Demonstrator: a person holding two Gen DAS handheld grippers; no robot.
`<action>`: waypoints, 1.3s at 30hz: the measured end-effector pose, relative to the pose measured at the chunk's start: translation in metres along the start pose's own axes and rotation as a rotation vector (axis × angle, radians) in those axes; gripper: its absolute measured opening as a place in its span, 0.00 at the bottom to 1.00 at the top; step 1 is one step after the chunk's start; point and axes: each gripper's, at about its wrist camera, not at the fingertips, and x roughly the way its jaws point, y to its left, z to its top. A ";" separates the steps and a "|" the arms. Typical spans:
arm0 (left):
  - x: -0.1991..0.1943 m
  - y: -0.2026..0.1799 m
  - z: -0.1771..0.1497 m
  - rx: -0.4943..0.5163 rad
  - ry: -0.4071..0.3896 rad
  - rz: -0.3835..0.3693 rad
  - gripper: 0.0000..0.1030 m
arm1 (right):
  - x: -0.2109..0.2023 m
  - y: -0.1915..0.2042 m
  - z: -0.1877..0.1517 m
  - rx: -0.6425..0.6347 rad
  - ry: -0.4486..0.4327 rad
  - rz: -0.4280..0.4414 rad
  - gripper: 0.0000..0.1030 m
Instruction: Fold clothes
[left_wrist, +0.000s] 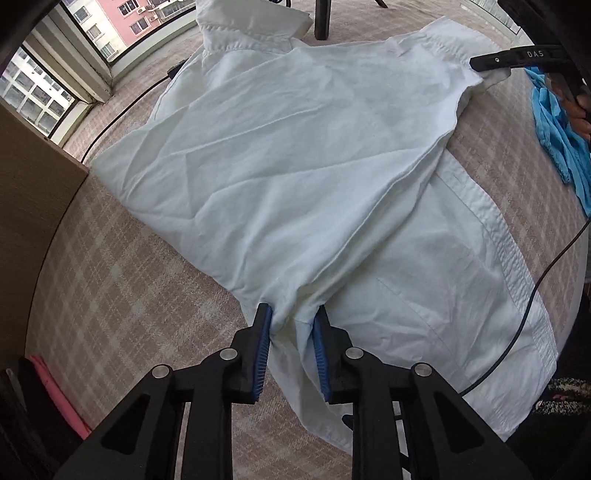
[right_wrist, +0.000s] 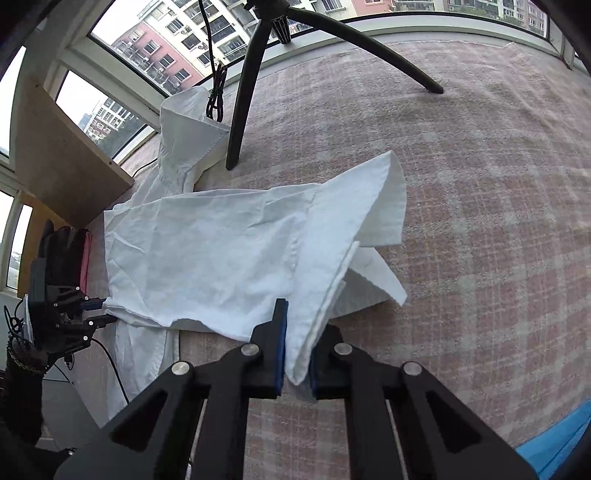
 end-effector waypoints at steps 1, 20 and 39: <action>-0.003 0.004 -0.003 -0.017 -0.014 -0.008 0.13 | -0.004 0.003 0.000 -0.006 -0.007 0.010 0.08; -0.009 0.071 -0.064 -0.278 -0.048 -0.033 0.14 | -0.040 0.035 -0.010 -0.037 -0.140 0.120 0.06; -0.004 0.085 0.072 -0.092 -0.056 -0.061 0.27 | -0.055 0.085 -0.004 -0.168 -0.181 0.108 0.06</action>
